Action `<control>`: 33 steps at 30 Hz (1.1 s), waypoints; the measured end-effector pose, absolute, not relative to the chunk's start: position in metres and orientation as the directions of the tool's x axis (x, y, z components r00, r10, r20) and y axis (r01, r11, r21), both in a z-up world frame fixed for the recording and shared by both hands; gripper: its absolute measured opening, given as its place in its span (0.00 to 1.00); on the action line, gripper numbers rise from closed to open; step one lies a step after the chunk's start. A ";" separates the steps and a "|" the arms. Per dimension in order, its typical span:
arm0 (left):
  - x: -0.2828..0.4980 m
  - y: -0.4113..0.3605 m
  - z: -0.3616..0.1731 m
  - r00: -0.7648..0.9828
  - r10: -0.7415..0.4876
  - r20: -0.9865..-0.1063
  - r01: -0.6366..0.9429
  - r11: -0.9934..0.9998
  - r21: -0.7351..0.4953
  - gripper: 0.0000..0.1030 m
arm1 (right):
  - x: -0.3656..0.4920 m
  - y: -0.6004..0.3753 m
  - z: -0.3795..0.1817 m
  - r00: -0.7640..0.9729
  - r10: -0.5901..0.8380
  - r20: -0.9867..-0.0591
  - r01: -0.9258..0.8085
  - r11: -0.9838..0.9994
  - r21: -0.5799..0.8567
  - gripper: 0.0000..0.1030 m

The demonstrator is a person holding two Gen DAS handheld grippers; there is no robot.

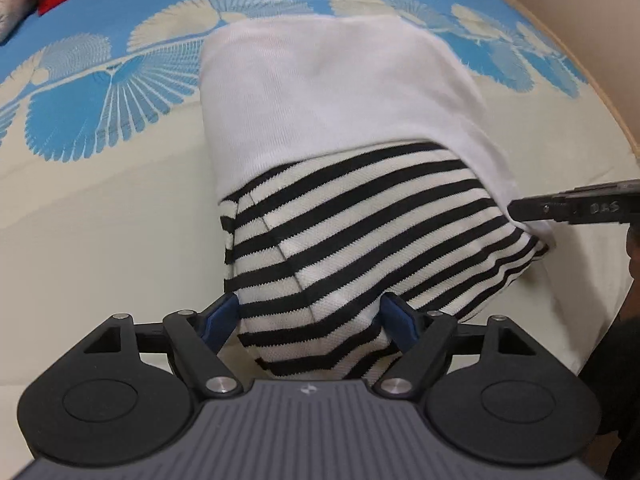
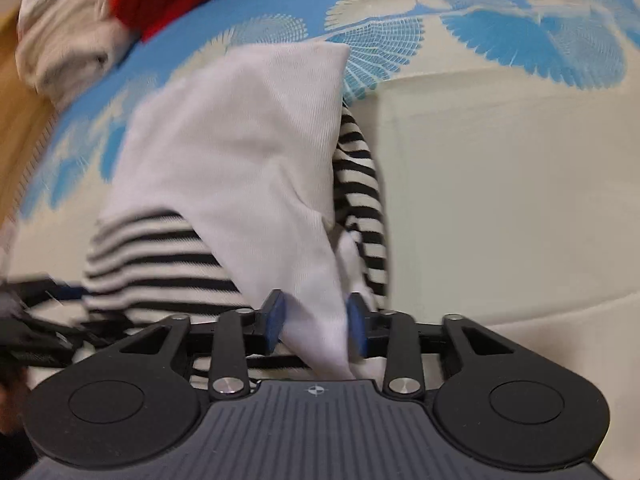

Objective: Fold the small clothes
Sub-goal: 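Release the lining with the right tool and lift both tools away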

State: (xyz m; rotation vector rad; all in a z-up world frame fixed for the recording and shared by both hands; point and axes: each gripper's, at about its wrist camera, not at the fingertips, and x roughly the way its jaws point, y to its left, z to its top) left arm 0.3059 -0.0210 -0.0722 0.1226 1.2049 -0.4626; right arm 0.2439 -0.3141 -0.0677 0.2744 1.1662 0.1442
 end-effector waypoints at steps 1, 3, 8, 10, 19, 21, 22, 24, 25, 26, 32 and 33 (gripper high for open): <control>0.305 -0.017 -0.066 0.282 -0.297 -0.912 0.391 0.904 -0.173 0.74 | 0.243 -0.315 -0.066 0.395 0.240 -0.887 0.030 0.961 0.274 0.03; 0.304 -0.004 -0.058 0.299 -0.339 -0.892 0.351 0.909 -0.227 0.70 | 0.239 -0.323 -0.059 0.424 0.247 -0.871 0.065 0.951 0.301 0.01; 0.300 0.006 -0.066 0.258 -0.311 -0.915 0.318 0.921 -0.224 0.52 | 0.232 -0.331 -0.050 0.444 0.254 -0.859 0.068 0.947 0.315 0.01; 0.292 -0.002 -0.063 0.266 -0.308 -0.913 0.368 0.908 -0.199 0.49 | 0.229 -0.327 -0.050 0.436 0.239 -0.868 0.038 0.958 0.283 0.01; 0.268 -0.005 -0.055 0.313 -0.241 -0.919 0.370 0.922 -0.116 0.43 | 0.219 -0.328 -0.038 0.478 0.204 -0.854 0.065 0.962 0.266 0.03; 0.264 -0.013 -0.056 0.322 -0.203 -0.925 0.396 0.916 -0.063 0.43 | 0.216 -0.319 -0.036 0.476 0.190 -0.859 0.034 0.972 0.234 0.03; 0.261 -0.017 -0.050 0.352 -0.195 -0.916 0.407 0.912 -0.037 0.43 | 0.214 -0.314 -0.033 0.481 0.178 -0.858 0.020 0.977 0.214 0.10; 0.251 -0.018 -0.030 0.433 -0.183 -0.883 0.403 0.915 0.008 0.48 | 0.206 -0.306 -0.019 0.526 0.162 -0.835 -0.015 0.983 0.181 0.25; 0.246 -0.017 -0.017 0.475 -0.178 -0.862 0.392 0.920 0.026 0.57 | 0.202 -0.304 -0.010 0.556 0.155 -0.817 -0.031 0.986 0.166 0.38; 0.239 -0.015 -0.004 0.515 -0.181 -0.838 0.379 0.925 0.032 0.62 | 0.197 -0.301 0.000 0.590 0.148 -0.794 -0.053 0.988 0.145 0.51; 0.170 -0.016 0.049 0.729 -0.163 -0.665 0.312 0.944 0.110 0.97 | 0.141 -0.300 0.062 0.792 0.077 -0.605 -0.049 0.997 0.063 0.84; 0.159 -0.018 0.052 0.744 -0.159 -0.649 0.292 0.951 0.102 1.00 | 0.129 -0.301 0.065 0.813 0.064 -0.579 -0.021 0.997 0.081 0.86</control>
